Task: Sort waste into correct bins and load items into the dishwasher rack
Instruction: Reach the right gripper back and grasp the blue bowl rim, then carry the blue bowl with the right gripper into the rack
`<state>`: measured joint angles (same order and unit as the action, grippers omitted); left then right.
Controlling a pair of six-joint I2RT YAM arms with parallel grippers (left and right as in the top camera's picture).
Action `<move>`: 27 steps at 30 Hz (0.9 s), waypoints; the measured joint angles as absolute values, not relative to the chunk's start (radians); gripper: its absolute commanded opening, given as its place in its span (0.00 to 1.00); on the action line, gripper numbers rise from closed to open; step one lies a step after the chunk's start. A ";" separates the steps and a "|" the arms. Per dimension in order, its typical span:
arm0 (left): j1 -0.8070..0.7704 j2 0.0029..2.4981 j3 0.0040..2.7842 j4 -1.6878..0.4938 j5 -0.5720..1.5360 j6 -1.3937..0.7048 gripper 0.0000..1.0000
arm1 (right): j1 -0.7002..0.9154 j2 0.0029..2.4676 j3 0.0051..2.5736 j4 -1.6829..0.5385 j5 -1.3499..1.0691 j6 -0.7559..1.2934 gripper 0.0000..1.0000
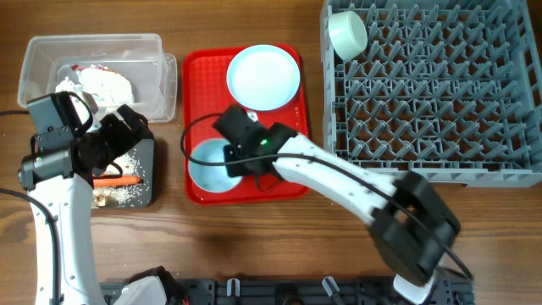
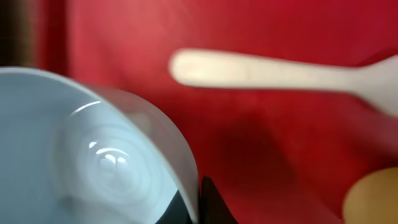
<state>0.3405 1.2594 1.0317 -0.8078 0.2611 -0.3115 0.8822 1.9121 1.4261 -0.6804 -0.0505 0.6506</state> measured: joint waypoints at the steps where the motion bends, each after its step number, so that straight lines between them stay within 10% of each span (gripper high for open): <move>1: 0.340 1.259 1.032 -0.808 0.261 -0.311 1.00 | 0.881 1.870 1.453 -0.688 -0.051 0.625 0.04; 15: 0.340 1.259 1.032 -0.807 0.261 -0.311 1.00 | 0.197 1.486 1.530 -0.828 0.140 0.546 0.04; 27: 0.340 1.259 1.032 -0.807 0.261 -0.311 1.00 | 0.117 1.766 1.527 -0.853 0.529 0.443 0.04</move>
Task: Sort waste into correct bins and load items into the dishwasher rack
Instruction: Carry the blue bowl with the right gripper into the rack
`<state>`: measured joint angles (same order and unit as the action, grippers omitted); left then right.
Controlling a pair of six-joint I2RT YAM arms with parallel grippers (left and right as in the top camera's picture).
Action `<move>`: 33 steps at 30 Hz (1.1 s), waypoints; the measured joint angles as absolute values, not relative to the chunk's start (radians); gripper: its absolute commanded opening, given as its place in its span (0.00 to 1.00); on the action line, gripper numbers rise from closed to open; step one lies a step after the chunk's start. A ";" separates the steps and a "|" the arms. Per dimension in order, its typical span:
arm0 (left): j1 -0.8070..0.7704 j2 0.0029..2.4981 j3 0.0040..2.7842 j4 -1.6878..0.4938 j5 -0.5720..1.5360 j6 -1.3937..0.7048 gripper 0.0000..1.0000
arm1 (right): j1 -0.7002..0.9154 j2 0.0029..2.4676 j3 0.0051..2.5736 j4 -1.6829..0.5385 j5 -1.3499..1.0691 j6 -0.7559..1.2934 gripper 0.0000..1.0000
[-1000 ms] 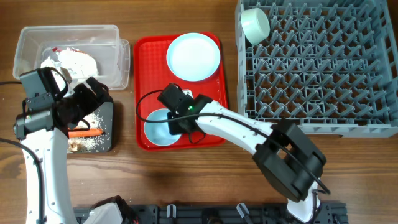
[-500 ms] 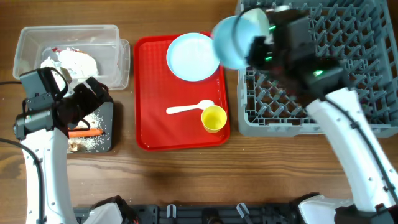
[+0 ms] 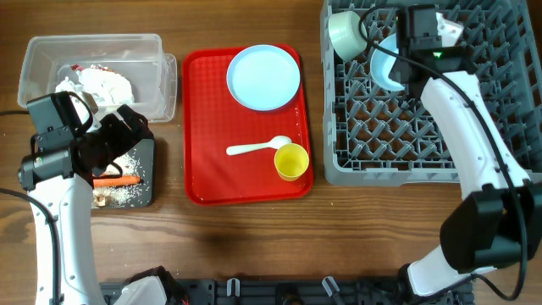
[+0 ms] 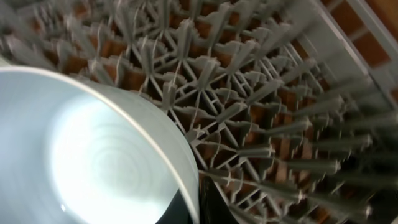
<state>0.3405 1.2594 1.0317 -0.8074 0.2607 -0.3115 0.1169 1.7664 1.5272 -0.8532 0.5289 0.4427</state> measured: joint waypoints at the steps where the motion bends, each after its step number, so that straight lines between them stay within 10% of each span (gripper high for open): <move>1: 0.340 1.259 1.032 -0.807 0.261 -0.311 1.00 | 0.120 1.770 1.526 -0.849 0.529 0.371 0.05; 33: 0.340 1.259 1.032 -0.807 0.261 -0.311 1.00 | 0.456 1.972 1.520 -0.152 1.325 -0.867 0.04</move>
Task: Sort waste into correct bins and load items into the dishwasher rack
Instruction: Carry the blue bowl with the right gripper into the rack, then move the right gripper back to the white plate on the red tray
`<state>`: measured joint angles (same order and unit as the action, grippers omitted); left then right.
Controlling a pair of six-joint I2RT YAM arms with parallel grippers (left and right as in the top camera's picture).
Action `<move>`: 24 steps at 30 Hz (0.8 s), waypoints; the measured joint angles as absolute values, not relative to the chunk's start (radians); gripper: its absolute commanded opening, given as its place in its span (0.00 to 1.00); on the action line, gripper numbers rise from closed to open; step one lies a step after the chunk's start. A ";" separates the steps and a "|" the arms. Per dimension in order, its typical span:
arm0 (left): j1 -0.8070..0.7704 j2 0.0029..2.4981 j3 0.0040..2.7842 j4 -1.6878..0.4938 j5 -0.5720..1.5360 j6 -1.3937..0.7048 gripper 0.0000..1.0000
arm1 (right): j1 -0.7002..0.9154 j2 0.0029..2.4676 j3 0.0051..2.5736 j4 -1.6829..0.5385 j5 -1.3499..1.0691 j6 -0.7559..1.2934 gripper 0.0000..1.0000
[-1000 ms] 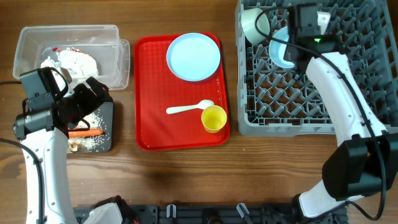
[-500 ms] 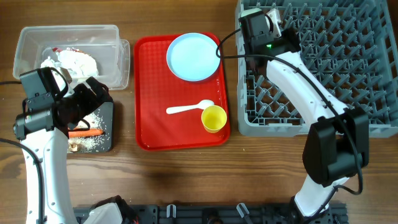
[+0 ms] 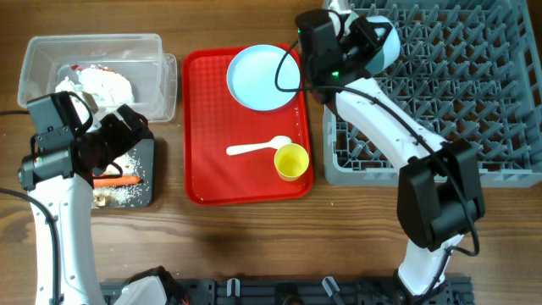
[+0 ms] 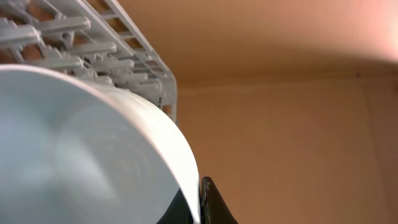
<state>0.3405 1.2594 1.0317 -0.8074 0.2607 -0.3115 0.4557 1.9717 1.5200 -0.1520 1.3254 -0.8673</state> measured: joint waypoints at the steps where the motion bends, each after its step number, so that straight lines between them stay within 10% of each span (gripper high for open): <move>1: 0.340 1.259 1.032 -0.807 0.261 -0.311 1.00 | 0.455 1.972 1.520 -0.162 1.335 -0.881 0.04; 24: 0.340 1.259 1.032 -0.808 0.261 -0.311 1.00 | 0.506 1.988 1.375 -0.226 1.368 -0.704 0.04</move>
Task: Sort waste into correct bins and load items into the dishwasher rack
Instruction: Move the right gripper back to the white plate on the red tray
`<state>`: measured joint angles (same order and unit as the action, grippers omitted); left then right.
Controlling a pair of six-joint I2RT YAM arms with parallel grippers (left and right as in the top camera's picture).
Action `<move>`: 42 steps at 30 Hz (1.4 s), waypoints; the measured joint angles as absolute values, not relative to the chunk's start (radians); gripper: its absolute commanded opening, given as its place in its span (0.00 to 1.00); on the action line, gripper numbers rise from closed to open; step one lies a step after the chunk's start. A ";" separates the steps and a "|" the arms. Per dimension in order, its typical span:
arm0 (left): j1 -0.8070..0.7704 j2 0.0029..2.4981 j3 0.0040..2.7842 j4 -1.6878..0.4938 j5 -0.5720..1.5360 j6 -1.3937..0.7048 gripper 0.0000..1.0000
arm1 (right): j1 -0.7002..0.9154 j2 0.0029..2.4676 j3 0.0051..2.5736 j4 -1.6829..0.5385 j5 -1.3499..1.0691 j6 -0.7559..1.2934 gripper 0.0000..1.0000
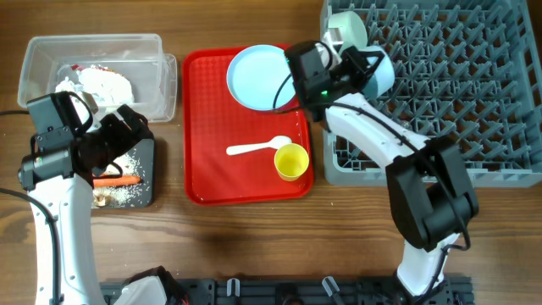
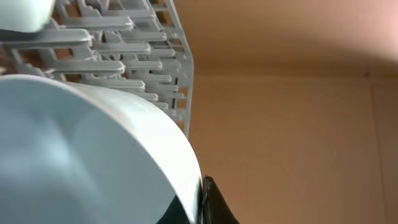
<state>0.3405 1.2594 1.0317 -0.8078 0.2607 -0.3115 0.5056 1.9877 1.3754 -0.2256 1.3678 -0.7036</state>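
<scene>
My right gripper is shut on the rim of the light blue bowl. It holds the bowl tipped on its side over the left end of the grey dishwasher rack. In the right wrist view the bowl fills the left, with one dark finger pressed against its rim and the rack's tines behind. A pale green cup lies in the rack's back left corner. On the red tray are a light blue plate, a white spoon and a yellow cup. My left gripper hangs over the black bin.
A clear plastic container holding white crumpled waste stands at the back left. The black bin holds an orange scrap and white crumbs. The right arm reaches across the rack's front left corner.
The right gripper and the bowl have shifted a little toward the front, away from the green cup. The left arm has not moved.
The right gripper was first shut on the bowl's rim on the red tray. Then it held the bowl over the back left of the rack. Later the bowl was tipped sideways beside the green cup, and now sits slightly nearer the front.
</scene>
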 measured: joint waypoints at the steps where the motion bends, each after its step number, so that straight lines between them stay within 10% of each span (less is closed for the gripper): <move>1: 0.340 1.259 1.032 -0.807 0.261 -0.311 1.00 | 0.510 1.988 1.374 -0.229 1.366 -0.704 0.05; 5: 0.340 1.259 1.032 -0.807 0.261 -0.311 1.00 | 0.536 1.988 1.369 -0.245 1.300 -0.699 0.99; 21: 0.340 1.259 1.032 -0.807 0.261 -0.311 1.00 | 0.685 1.941 1.385 -0.261 1.035 -0.548 1.00; 31: 0.340 1.259 1.032 -0.807 0.261 -0.311 1.00 | 0.753 1.718 1.441 -0.539 -0.129 0.067 0.92; 42: 0.340 1.259 1.032 -0.808 0.261 -0.311 1.00 | 0.633 1.789 1.840 -0.758 0.027 0.468 1.00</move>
<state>0.3405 1.2594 1.0317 -0.8078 0.2611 -0.3115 0.6327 1.7893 1.8397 -0.7578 0.0273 0.4683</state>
